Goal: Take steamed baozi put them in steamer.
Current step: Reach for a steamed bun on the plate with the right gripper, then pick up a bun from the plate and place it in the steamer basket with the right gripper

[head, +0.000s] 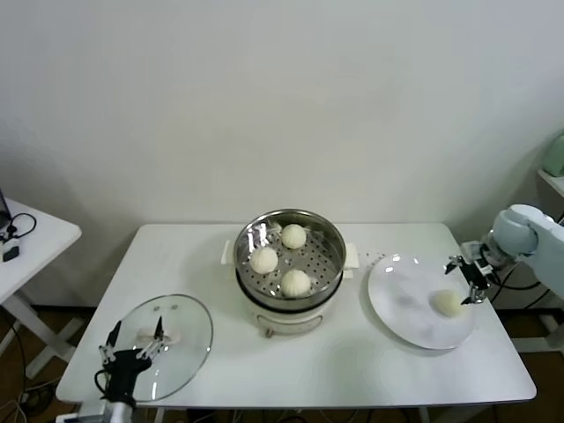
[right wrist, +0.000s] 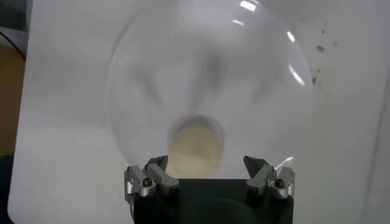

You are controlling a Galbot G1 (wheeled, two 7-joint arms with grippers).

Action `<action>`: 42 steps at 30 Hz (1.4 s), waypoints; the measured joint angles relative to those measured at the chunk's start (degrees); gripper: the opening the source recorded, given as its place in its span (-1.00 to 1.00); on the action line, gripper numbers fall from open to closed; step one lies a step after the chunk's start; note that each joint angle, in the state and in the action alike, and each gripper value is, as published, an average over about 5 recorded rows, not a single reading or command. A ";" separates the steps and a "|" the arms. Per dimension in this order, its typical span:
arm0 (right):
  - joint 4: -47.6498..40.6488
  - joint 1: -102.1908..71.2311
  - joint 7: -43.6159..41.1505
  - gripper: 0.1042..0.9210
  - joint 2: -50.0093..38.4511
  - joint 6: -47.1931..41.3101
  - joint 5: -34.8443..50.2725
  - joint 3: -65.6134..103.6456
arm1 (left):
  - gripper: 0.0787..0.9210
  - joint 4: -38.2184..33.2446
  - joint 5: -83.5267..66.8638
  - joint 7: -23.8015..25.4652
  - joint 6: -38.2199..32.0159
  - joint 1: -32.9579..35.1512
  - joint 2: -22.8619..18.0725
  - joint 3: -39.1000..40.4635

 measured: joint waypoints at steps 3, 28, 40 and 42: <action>-1.72 -1.95 -0.01 0.76 0.60 -0.25 -0.36 1.27 | 0.77 0.25 0.05 -0.01 0.00 0.01 -0.02 -0.11; -12.42 -7.12 0.27 0.76 8.20 -0.26 -3.08 6.17 | 0.77 1.02 0.49 -0.14 -0.09 0.02 -0.06 -0.23; -13.21 -6.86 0.26 0.32 8.41 -0.67 -2.16 6.16 | 0.77 1.00 0.48 -0.21 -0.18 0.15 -0.06 -0.43; -13.05 -6.50 0.31 0.32 8.21 -1.04 -1.37 5.69 | 0.77 0.99 0.48 -0.22 -0.20 0.20 -0.06 -0.44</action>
